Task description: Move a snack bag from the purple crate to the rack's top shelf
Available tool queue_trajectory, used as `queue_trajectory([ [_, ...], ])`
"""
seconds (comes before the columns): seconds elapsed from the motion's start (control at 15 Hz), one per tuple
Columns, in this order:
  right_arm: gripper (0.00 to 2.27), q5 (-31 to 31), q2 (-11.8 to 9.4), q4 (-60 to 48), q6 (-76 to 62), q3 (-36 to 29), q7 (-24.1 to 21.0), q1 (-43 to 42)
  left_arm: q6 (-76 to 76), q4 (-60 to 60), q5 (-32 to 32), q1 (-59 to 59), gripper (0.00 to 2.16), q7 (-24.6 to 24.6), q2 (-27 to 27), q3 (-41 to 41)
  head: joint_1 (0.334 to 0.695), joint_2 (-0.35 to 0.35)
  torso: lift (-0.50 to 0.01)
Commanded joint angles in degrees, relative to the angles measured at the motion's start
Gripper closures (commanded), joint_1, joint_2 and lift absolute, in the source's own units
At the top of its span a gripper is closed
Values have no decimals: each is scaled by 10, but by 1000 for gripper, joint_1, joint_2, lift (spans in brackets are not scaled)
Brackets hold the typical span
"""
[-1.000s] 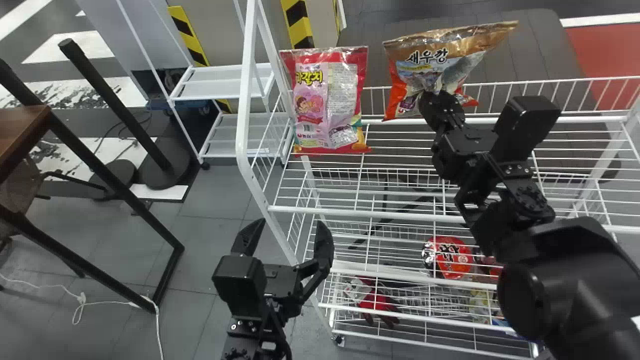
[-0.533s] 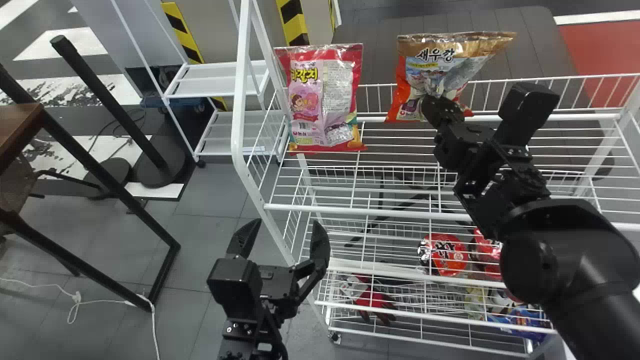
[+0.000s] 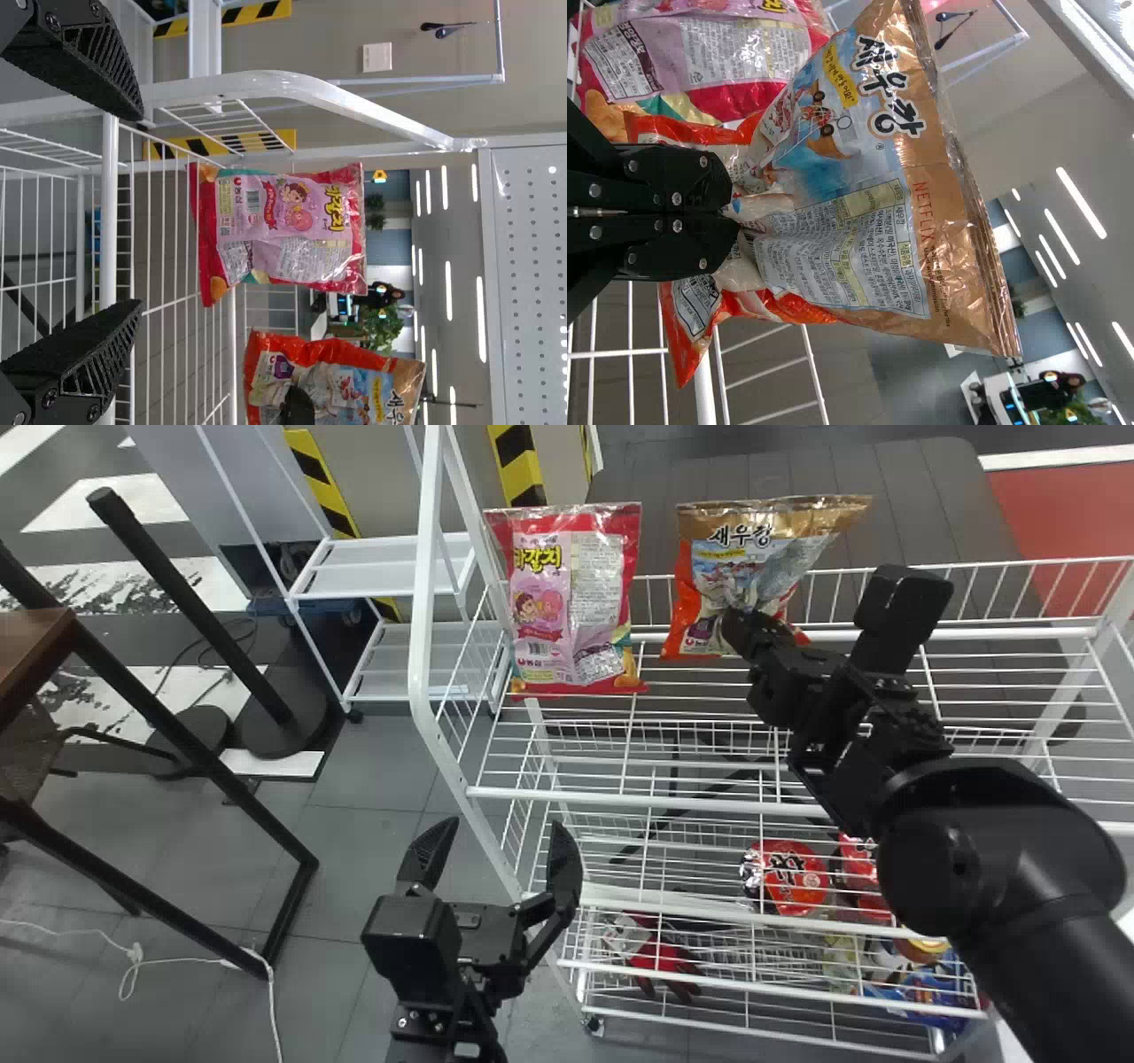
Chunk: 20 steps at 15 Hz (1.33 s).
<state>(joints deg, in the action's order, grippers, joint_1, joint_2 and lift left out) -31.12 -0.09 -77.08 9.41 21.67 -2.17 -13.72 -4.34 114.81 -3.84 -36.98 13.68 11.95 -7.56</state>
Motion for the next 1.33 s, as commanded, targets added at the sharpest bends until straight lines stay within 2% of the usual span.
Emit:
queue_trajectory([
  [0.0, 2040, -6, 1, 12, 14, 1, 2, -10, -1, 0, 1, -2, 56, 0, 0, 0, 695, 240, 2],
  [0.6, 2040, -29, 1, 90, 0, 0, 16, -44, -20, -1, 4, -8, 53, 4, 0, 1, 695, 236, 2],
  [1.27, 2040, -39, 1, 116, 0, 0, 31, -59, -22, -4, 4, -5, 53, 4, 0, 2, 695, 232, 2],
])
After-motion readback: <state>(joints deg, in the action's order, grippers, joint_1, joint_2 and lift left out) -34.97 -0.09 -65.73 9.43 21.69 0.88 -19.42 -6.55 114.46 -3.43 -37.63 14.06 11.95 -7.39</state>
